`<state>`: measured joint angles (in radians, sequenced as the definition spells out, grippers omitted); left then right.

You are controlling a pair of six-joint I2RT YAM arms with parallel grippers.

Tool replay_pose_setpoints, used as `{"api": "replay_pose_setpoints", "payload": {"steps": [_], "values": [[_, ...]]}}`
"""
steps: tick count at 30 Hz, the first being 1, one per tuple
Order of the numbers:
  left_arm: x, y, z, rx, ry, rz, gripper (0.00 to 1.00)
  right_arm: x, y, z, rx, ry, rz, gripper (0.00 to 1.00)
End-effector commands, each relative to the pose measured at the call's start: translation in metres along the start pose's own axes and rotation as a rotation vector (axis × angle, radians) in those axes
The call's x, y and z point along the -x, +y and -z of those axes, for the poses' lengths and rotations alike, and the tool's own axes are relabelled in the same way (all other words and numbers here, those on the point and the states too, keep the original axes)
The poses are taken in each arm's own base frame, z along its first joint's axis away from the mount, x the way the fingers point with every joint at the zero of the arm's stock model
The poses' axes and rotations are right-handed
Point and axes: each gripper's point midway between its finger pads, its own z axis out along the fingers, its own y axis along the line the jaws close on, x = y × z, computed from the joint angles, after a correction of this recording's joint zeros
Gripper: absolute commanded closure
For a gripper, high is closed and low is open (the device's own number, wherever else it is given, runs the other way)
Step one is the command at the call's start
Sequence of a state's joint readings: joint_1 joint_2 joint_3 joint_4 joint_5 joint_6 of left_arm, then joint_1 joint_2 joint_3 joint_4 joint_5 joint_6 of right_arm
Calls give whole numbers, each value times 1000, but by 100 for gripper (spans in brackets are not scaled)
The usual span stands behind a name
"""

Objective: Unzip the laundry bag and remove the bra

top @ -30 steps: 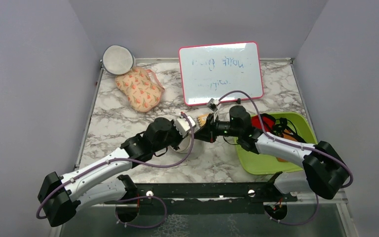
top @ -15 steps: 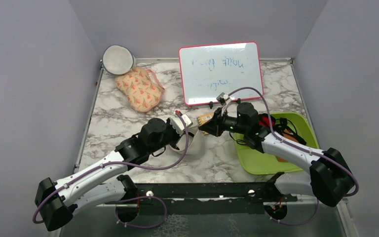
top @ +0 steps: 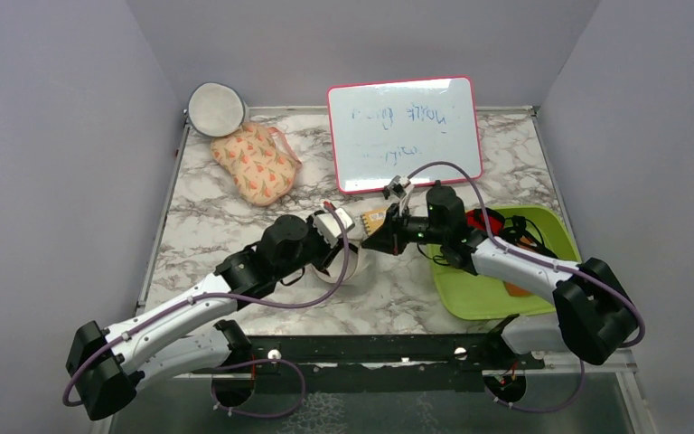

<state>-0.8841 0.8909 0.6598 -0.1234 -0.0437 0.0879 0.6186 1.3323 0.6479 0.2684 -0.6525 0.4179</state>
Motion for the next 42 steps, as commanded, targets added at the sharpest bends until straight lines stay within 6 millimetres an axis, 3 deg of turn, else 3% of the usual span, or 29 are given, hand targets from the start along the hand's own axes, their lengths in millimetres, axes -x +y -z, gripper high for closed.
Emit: {"api": "replay_pose_setpoints", "payload": {"steps": [1, 5, 10, 12, 17, 19, 31, 37, 42], "values": [[-4, -7, -7, -42, 23, -4, 65, -7, 27, -5, 103, 19, 8, 99], [-9, -10, -12, -60, 54, -4, 59, -2, 45, -8, 150, 12, 33, 99], [-11, -8, -12, -44, 60, -2, 59, -2, 55, -12, 184, 18, 31, 99], [-9, -5, -11, -30, 54, -2, 64, -1, 57, -12, 197, 11, 27, 99], [-2, 7, -3, 35, 25, 0, 95, 1, 55, -12, 181, 0, 23, 99], [1, 10, 1, 52, 6, 1, 100, 3, 51, -10, 147, -26, 15, 99], [18, 20, 17, 106, -85, 10, 100, 13, 6, 8, -53, -75, -1, 99], [20, 21, 21, 111, -101, 11, 100, 14, -23, 6, -77, -46, -85, 99], [22, 21, 23, 108, -114, 11, 100, 4, -38, -7, -77, 51, -75, 99]]}}
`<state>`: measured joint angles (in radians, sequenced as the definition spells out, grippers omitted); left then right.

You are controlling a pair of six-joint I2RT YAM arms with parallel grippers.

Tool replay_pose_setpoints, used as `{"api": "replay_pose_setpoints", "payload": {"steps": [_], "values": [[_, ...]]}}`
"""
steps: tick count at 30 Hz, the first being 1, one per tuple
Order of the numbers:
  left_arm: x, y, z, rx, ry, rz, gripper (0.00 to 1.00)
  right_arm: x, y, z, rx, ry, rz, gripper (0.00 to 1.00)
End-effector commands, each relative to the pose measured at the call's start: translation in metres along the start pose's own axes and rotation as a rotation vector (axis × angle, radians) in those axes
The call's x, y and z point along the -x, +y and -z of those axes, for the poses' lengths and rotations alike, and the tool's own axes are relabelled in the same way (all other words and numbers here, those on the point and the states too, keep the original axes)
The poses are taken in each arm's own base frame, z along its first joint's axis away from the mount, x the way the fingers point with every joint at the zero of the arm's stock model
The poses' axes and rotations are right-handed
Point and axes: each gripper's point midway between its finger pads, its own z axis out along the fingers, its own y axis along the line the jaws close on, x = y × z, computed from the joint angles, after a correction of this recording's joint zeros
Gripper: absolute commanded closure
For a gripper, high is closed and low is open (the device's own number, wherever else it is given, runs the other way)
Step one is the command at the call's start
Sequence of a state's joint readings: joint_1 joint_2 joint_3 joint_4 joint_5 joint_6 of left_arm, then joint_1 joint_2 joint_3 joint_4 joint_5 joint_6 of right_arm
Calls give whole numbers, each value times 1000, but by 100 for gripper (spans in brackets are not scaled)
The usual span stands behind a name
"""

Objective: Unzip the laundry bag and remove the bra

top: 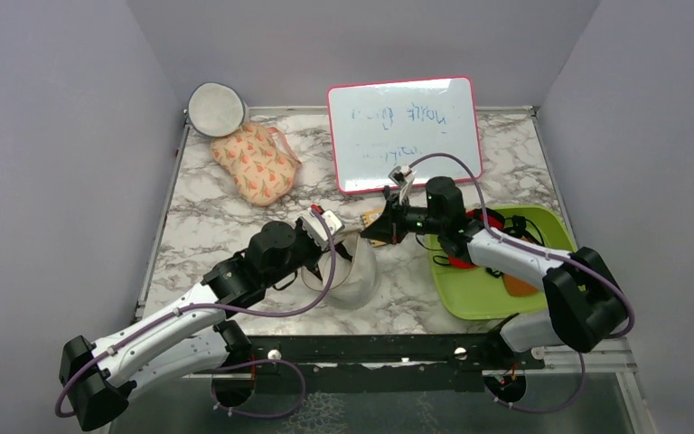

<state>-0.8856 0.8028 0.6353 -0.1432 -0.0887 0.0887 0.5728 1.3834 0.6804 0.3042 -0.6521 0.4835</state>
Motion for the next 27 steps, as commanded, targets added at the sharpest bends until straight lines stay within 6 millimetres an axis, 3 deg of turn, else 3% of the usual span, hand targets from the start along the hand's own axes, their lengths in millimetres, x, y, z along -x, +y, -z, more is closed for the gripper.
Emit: {"api": "replay_pose_setpoints", "payload": {"steps": [1, 9, 15, 21, 23, 27], "values": [[19, 11, 6, 55, -77, 8, 100, -12, -24, -6, -45, 110, 4, 99], [20, 9, 6, 42, -78, 9, 100, -14, -27, -5, -62, 144, 34, 96], [21, 8, 5, 38, -82, 8, 100, -11, -15, 6, -31, 144, 109, 63], [22, 7, 5, 33, -82, 9, 100, 16, 13, 15, 50, 68, 324, 49], [22, 7, 5, 29, -82, 7, 100, 25, 25, 14, 57, 40, 423, 35], [22, 6, 5, 27, -80, 9, 100, 39, 45, 4, 70, -6, 636, 23]]}}
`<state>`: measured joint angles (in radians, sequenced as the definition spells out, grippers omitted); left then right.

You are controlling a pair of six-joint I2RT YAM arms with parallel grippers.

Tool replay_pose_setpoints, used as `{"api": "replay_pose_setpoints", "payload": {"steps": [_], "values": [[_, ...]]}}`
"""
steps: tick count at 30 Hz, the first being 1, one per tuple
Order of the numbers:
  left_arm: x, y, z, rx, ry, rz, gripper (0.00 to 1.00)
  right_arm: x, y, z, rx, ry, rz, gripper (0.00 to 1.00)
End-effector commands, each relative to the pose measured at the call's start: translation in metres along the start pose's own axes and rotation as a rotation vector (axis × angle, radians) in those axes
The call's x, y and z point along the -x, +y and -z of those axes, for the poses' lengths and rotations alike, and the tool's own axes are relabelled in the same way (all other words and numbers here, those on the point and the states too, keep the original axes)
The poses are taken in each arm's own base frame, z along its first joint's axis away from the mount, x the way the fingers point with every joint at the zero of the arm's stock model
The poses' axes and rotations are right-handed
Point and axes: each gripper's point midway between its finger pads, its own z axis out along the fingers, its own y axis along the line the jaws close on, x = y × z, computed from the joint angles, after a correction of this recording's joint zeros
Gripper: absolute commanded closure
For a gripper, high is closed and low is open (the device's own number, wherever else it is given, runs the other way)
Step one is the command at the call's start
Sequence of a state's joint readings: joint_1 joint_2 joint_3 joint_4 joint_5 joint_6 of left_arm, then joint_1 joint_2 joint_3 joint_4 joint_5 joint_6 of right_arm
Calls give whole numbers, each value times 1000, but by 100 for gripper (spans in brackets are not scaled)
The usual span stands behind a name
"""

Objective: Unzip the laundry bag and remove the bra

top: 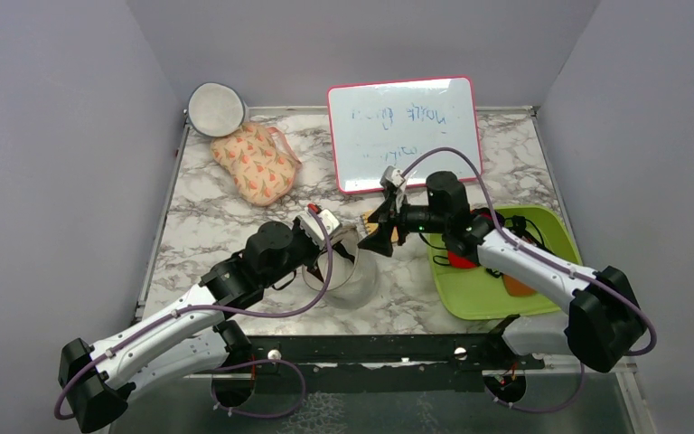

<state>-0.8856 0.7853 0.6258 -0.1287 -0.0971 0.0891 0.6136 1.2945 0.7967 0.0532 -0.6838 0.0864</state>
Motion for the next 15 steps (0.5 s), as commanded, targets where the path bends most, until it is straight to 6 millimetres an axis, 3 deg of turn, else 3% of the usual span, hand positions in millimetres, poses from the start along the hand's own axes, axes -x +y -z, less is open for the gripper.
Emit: {"api": "replay_pose_setpoints", "payload": {"steps": [1, 9, 15], "values": [[19, 5, 3, 16, -60, 6, 100, 36, 12, -9, -2, -65, 313, 22], [21, 5, 5, 19, -65, 6, 100, 67, 2, -31, -29, -122, 594, 22], [23, 5, 7, 18, -75, 7, 100, 64, 11, -56, 65, -70, 697, 26]]}}
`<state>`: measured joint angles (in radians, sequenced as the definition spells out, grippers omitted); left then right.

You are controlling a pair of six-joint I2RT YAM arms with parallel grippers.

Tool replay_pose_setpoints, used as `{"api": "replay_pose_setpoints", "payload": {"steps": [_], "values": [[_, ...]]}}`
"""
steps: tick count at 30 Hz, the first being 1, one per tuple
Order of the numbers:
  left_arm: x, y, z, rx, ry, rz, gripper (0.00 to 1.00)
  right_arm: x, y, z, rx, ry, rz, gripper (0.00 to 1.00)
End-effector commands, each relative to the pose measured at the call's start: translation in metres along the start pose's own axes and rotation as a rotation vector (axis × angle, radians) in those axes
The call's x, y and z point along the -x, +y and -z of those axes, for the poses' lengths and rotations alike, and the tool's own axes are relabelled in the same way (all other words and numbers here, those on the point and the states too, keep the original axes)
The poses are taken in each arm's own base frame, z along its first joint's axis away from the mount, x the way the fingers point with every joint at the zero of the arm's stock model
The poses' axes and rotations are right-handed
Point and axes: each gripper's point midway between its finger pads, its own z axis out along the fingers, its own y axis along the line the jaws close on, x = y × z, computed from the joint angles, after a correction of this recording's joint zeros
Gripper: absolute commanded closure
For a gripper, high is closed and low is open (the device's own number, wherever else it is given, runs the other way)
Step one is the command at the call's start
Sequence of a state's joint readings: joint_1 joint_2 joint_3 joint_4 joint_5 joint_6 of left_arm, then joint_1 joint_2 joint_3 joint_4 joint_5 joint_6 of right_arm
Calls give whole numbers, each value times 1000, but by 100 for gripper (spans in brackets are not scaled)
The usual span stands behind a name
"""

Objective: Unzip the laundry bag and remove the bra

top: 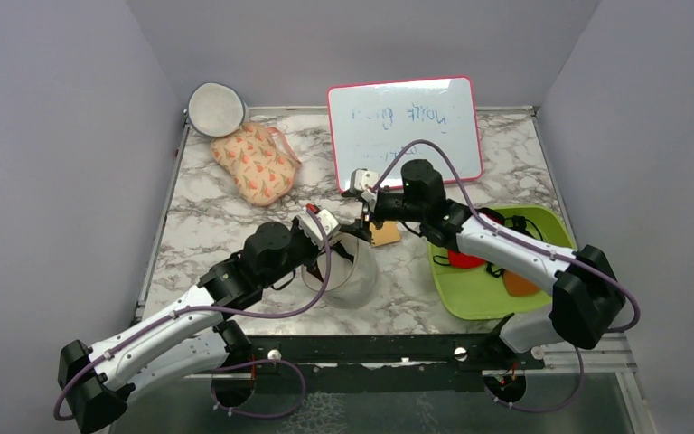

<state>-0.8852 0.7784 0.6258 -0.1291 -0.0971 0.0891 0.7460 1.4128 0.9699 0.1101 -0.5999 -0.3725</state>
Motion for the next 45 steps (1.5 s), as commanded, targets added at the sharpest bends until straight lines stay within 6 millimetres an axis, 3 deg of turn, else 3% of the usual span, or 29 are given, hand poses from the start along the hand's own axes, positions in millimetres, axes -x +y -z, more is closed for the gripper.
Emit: {"api": "replay_pose_setpoints", "payload": {"steps": [1, 8, 11, 13, 14, 17, 20, 23, 29, 31, 34, 37, 41, 42, 45], "values": [[22, 6, 6, 19, -68, 6, 100, 8, 1, -16, 52, -8, 147, 28], [24, 6, 7, 21, -75, 7, 99, 11, 23, -25, 179, -57, 154, 52], [25, 9, 9, 36, -78, 8, 98, 9, 28, -25, 176, -88, 97, 73], [27, 13, 12, 57, -84, 11, 90, 7, 28, -22, 115, -119, 11, 94], [28, 15, 14, 72, -90, 15, 84, 6, 26, -20, 71, -136, -40, 98], [29, 21, 19, 105, -105, 28, 60, 6, 10, -10, -104, -204, -202, 99], [30, 25, 22, 128, -124, 40, 46, 6, -5, 0, -250, -305, -378, 99], [30, 30, 23, 155, -122, 42, 43, -9, -32, 10, -450, -356, -617, 99], [23, 34, 21, 179, -91, 47, 39, -45, -48, 18, -647, -352, -982, 99], [21, 31, 18, 169, -80, 44, 39, -67, -49, 16, -722, -253, -1089, 96], [19, 30, 16, 162, -65, 42, 39, -84, -46, 19, -768, -180, -1113, 86], [18, 29, 15, 158, -60, 42, 38, -85, -41, 32, -773, -158, -1042, 65], [18, 29, 14, 157, -60, 41, 38, -91, -40, 60, -866, -66, -966, 27], [19, 29, 15, 157, -59, 41, 38, -91, -40, 67, -883, -37, -940, 21], [17, 30, 15, 162, -53, 42, 38, -87, -36, 85, -892, 61, -855, 16]]}}
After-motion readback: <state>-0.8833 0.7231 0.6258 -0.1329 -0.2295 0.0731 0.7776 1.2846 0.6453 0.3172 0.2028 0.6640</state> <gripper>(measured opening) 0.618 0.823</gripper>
